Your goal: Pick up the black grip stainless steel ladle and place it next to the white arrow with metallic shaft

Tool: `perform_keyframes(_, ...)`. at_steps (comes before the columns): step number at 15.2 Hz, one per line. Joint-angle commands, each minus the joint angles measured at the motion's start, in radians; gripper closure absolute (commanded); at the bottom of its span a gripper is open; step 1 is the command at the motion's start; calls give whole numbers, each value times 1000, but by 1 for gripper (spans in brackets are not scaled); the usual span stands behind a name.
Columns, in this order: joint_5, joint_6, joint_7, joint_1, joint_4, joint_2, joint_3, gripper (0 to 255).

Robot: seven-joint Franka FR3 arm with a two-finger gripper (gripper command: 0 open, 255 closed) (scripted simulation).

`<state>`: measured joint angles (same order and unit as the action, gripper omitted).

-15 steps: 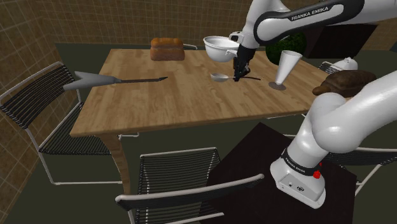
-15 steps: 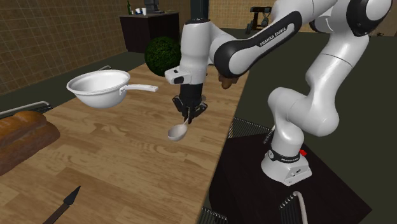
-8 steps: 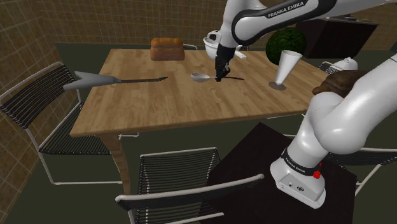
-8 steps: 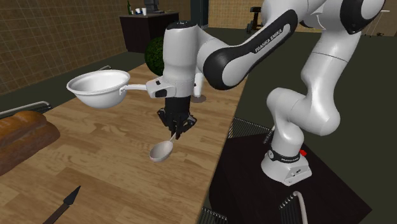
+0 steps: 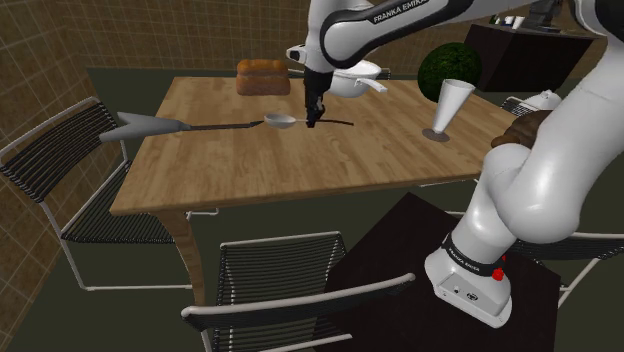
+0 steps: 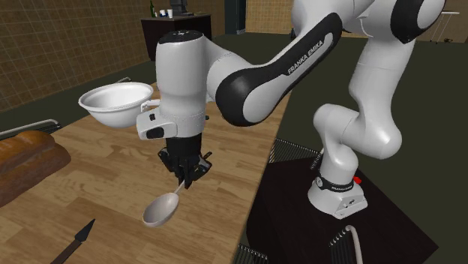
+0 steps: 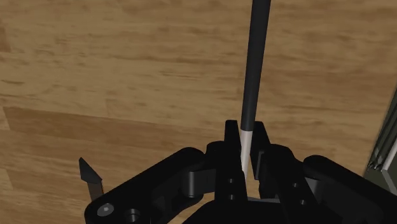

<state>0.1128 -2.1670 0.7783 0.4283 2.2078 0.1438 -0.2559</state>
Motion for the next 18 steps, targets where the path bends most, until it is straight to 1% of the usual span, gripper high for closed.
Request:
perform_keyframes(1,-18,9,-25,18,-68,-62,17,255)
perform_keyframes(6,-53,46,-72,51,-254,-218,49,255)
perform_keyframes(11,-80,106,-113,75,-471,-381,75,255)
perform_keyframes(18,-83,20,-115,74,-412,-409,77,255)
